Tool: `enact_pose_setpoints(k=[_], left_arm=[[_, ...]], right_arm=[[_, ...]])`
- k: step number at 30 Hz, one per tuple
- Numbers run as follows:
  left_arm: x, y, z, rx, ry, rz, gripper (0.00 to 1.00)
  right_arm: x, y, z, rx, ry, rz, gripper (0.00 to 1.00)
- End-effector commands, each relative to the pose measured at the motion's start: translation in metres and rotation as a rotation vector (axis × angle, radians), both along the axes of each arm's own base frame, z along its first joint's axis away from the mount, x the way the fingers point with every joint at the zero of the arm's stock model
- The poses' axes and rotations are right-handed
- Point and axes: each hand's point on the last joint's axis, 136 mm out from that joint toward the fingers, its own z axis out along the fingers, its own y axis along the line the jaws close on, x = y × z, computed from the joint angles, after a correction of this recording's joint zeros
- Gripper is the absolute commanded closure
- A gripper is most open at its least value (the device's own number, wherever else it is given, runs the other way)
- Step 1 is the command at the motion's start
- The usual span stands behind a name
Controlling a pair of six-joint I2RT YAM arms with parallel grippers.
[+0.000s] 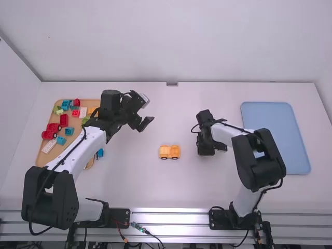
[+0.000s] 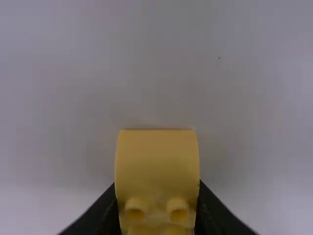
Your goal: Assemble lego blocks to make yellow taxi
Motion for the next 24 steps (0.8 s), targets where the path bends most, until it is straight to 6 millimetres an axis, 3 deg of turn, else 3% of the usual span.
enact_pose_setpoints(k=[1, 4, 6, 15, 18, 24], left_arm=[[-0.003, -0.001, 0.004, -0.013, -0.002, -0.001, 0.01], [-0.003, -0.001, 0.004, -0.013, -0.002, -0.001, 0.01], [-0.003, -0.001, 0.003, -0.013, -0.001, -0.001, 0.01], [-0.003, -0.001, 0.004, -0.013, -0.002, -0.001, 0.01], [-0.003, -0.001, 0.004, -0.013, -0.002, -0.001, 0.01], [-0.003, 0.000, 0.003, -0.013, -0.001, -0.001, 0.01]], right_arm=[[0.000, -0.002, -0.004, -0.004, 0.016, -0.034, 0.44], [0.000, -0.001, -0.004, -0.003, 0.013, -0.013, 0.27], [-0.001, -0.001, -0.003, 0.000, 0.018, -0.012, 0.00], [0.005, 0.008, 0.009, 0.073, 0.012, 0.121, 0.01], [0.003, 0.003, 0.026, 0.066, 0.066, 0.145, 0.01], [0.008, -0.008, 0.078, 0.047, 0.134, 0.254, 0.01]])
